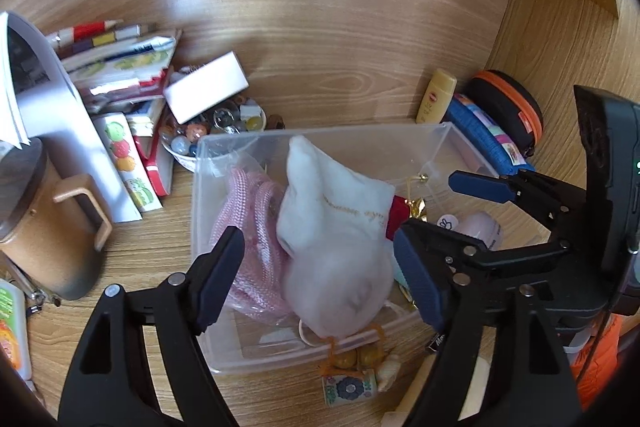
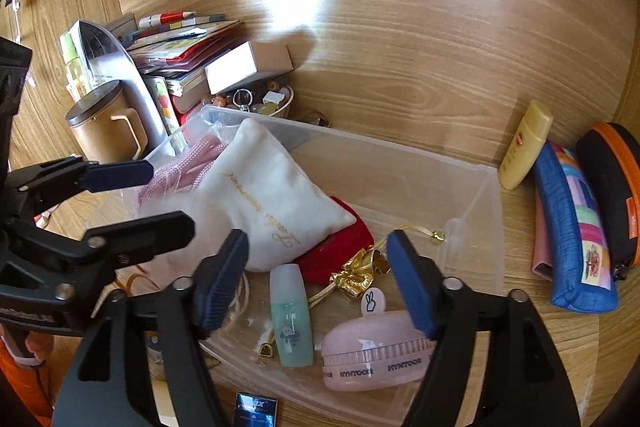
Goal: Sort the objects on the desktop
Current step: 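Open the left tool to drop the white container while the right tool releases the bottle into the box, then move the left tool to the dark green spray bottle while the right tool approaches the beige jar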
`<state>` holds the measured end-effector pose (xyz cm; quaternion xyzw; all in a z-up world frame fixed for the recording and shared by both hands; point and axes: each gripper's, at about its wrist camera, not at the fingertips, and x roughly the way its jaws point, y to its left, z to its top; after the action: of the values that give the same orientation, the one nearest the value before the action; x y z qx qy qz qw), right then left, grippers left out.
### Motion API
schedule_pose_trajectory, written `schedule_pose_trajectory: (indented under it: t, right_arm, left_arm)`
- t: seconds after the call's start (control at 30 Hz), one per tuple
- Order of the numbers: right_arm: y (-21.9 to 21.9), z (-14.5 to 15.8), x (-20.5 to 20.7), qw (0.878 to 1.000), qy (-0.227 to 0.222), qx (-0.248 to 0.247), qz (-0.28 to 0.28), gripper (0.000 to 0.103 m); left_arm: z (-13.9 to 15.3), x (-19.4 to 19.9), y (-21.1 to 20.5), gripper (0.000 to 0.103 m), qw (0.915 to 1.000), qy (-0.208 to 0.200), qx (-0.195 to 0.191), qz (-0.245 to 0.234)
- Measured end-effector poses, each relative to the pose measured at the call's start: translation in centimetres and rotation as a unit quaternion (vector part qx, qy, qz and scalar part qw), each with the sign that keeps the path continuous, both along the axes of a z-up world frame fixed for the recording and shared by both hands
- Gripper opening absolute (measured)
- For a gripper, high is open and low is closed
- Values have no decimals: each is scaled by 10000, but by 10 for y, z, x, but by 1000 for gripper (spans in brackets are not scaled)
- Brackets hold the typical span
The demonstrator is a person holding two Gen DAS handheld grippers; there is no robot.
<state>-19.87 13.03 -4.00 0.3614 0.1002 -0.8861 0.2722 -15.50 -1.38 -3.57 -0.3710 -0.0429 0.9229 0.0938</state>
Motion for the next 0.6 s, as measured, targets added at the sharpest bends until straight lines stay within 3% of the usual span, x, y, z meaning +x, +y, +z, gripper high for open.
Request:
schedule_pose_trajectory:
  t: [0.3, 0.4, 0.6]
  right_arm:
    - [0, 5, 2, 10000, -50, 42, 65, 80]
    - [0, 9, 4, 9999, -46, 79, 53, 85]
    - [3, 24, 19, 9999, 114, 118, 25, 86]
  left_arm:
    - [10, 17, -3, 96, 9993, 59, -246, 290]
    - [9, 22, -7, 96, 9989, -77, -256, 391]
    - [13, 40, -17, 96, 9979, -92, -218, 596]
